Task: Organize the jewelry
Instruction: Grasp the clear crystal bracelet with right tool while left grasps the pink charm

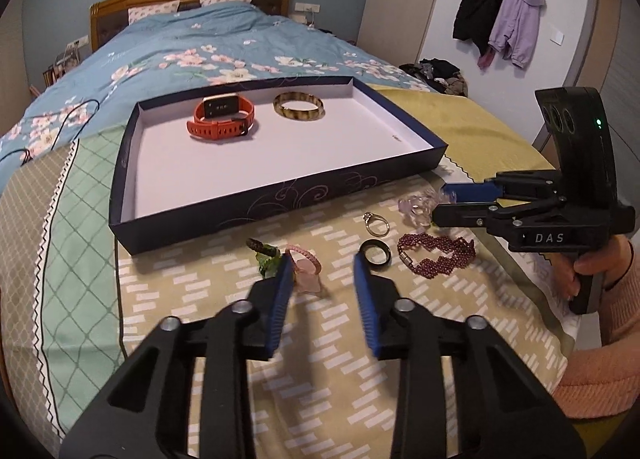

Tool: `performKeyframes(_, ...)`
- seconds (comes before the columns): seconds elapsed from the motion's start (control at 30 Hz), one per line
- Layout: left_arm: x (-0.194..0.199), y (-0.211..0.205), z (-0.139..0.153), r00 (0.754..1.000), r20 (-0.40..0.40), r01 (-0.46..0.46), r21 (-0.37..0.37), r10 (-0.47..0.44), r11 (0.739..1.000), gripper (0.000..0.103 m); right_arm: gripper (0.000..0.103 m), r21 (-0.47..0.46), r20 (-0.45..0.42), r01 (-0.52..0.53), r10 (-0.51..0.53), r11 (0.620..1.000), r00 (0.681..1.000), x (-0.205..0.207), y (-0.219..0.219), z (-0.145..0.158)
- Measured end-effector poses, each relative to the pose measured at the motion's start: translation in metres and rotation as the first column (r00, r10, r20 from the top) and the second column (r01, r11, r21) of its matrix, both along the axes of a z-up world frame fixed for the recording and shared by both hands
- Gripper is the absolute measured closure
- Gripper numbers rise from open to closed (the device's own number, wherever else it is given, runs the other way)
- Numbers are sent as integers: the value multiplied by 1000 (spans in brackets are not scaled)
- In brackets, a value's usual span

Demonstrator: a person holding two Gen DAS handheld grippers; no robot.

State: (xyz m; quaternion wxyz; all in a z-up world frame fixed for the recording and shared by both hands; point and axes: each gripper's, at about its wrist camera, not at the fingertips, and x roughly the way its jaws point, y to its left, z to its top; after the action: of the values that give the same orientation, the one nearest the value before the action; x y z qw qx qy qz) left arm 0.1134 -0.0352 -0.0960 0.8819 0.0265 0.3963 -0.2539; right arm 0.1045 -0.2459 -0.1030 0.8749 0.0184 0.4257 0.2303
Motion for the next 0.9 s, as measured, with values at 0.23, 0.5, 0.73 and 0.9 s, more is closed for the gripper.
performKeyframes(0.23, 2, 2, -1, 1000, -18, -3, -23, 3, 1000, 98, 95, 30, 29, 2, -3, 1000, 1000, -4, -8, 10)
performKeyframes(0.5, -4, 9, 14, 1000, 14, 10, -75, -9, 997, 99, 95, 119, 76, -4, -5, 993, 997, -5, -15, 32)
performKeyframes(0.73, -9, 14, 31, 998, 55, 20, -110, -14, 994, 99, 95, 150, 144, -18, -4, 988, 990, -8, -13, 56)
performKeyframes(0.9, -14, 15, 38, 997, 77, 25, -114, -16, 993, 99, 95, 166, 166, -27, -1, 986, 986, -7, -12, 66)
